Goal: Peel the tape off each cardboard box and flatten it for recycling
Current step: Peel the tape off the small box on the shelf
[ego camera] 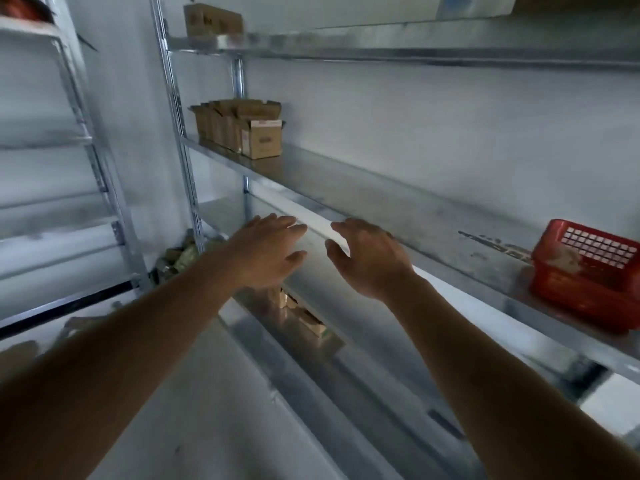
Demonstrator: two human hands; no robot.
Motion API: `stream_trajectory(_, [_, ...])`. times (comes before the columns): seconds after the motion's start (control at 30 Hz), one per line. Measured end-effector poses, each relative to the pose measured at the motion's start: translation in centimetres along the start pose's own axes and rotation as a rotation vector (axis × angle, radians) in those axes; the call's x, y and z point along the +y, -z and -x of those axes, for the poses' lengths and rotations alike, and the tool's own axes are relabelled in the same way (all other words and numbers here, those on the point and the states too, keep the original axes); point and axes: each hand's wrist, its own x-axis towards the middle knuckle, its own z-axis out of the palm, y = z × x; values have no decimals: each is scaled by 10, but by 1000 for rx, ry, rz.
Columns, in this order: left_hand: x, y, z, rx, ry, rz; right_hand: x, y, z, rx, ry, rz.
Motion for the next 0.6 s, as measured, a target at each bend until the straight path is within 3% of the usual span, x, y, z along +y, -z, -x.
stream_trajectory(0.6, [-278,-34,-261,68,48,12,-31,-139,-386,32,137,-39])
